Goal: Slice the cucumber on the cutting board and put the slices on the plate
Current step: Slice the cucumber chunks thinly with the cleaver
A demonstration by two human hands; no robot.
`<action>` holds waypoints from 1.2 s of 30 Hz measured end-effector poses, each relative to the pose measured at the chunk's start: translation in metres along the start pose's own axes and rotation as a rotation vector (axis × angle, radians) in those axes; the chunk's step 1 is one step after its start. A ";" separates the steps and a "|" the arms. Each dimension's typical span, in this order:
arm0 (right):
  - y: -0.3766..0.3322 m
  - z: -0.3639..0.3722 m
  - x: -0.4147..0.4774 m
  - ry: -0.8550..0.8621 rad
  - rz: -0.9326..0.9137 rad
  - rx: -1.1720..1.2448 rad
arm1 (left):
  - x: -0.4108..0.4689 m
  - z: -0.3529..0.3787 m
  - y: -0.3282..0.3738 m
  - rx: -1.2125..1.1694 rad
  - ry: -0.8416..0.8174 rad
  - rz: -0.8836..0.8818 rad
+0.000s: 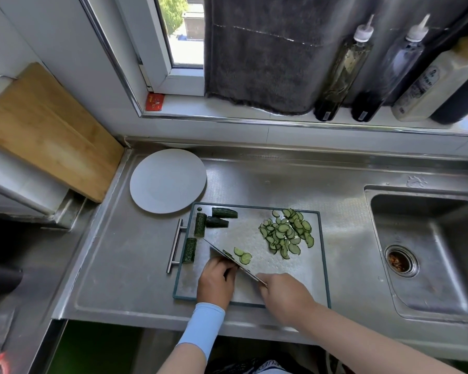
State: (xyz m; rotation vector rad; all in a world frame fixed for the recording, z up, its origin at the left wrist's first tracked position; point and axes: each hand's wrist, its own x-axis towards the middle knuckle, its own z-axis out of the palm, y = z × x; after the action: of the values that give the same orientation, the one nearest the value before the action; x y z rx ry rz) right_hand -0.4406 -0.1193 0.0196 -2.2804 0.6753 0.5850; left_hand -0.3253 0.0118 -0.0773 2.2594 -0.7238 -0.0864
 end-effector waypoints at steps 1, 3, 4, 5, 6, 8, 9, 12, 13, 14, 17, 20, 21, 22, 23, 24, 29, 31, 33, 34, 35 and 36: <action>-0.004 0.000 0.004 -0.001 0.008 -0.003 | 0.000 0.001 -0.001 -0.001 -0.004 -0.001; -0.009 0.001 0.013 0.003 0.017 -0.003 | -0.001 0.002 -0.001 0.002 -0.006 -0.004; -0.011 0.002 0.016 0.001 0.019 -0.010 | -0.002 0.002 -0.001 0.005 -0.008 -0.002; -0.012 0.002 0.018 -0.003 0.017 -0.018 | -0.002 0.002 -0.001 0.009 -0.011 0.002; -0.013 0.001 0.019 -0.006 0.011 -0.025 | -0.003 0.002 -0.002 0.013 -0.014 0.008; -0.014 0.001 0.018 0.003 -0.004 -0.034 | -0.002 0.001 -0.002 0.016 -0.020 0.010; -0.013 0.001 0.017 0.009 -0.010 -0.039 | -0.002 0.000 -0.002 0.018 -0.023 0.006; -0.011 0.002 0.015 0.029 -0.014 -0.036 | -0.001 -0.001 -0.001 0.036 -0.043 -0.010; -0.010 0.003 0.014 0.036 -0.016 -0.031 | -0.001 -0.001 0.000 0.039 -0.046 -0.018; -0.009 0.004 0.011 0.044 -0.023 -0.025 | -0.001 -0.001 0.001 0.042 -0.045 -0.030; -0.006 0.003 0.002 0.058 -0.048 -0.019 | 0.000 -0.003 0.003 0.044 -0.039 -0.052; 0.001 0.000 -0.005 0.058 -0.053 -0.047 | 0.000 -0.003 0.006 0.064 -0.049 -0.046; 0.003 0.000 -0.007 0.057 -0.050 -0.053 | 0.000 -0.004 0.006 0.068 -0.051 -0.052; 0.005 -0.001 -0.008 0.056 -0.046 -0.057 | 0.000 -0.004 0.007 0.070 -0.051 -0.057; 0.006 -0.001 -0.009 0.056 -0.044 -0.060 | -0.001 -0.004 0.007 0.071 -0.050 -0.059; 0.007 -0.002 -0.010 0.055 -0.042 -0.061 | -0.001 -0.004 0.007 0.072 -0.049 -0.058; 0.006 0.000 -0.009 0.034 -0.019 -0.043 | -0.002 -0.004 0.008 0.067 -0.037 -0.068; 0.005 0.001 -0.007 0.023 -0.012 -0.039 | -0.002 -0.002 0.006 0.054 -0.036 -0.088; 0.002 0.001 -0.002 0.011 0.005 -0.033 | -0.003 -0.001 0.003 0.045 -0.030 -0.094; 0.000 0.001 0.001 0.004 0.016 -0.024 | -0.004 0.000 0.002 0.041 -0.030 -0.094; -0.002 0.001 0.003 0.001 0.023 -0.010 | -0.005 0.001 0.002 0.037 -0.029 -0.091; -0.004 0.002 0.006 0.003 0.026 0.000 | -0.006 0.001 0.001 0.033 -0.022 -0.088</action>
State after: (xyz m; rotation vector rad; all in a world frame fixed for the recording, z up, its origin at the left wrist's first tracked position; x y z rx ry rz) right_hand -0.4340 -0.1171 0.0173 -2.2763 0.7073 0.5933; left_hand -0.3312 0.0133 -0.0781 2.3252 -0.6418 -0.1428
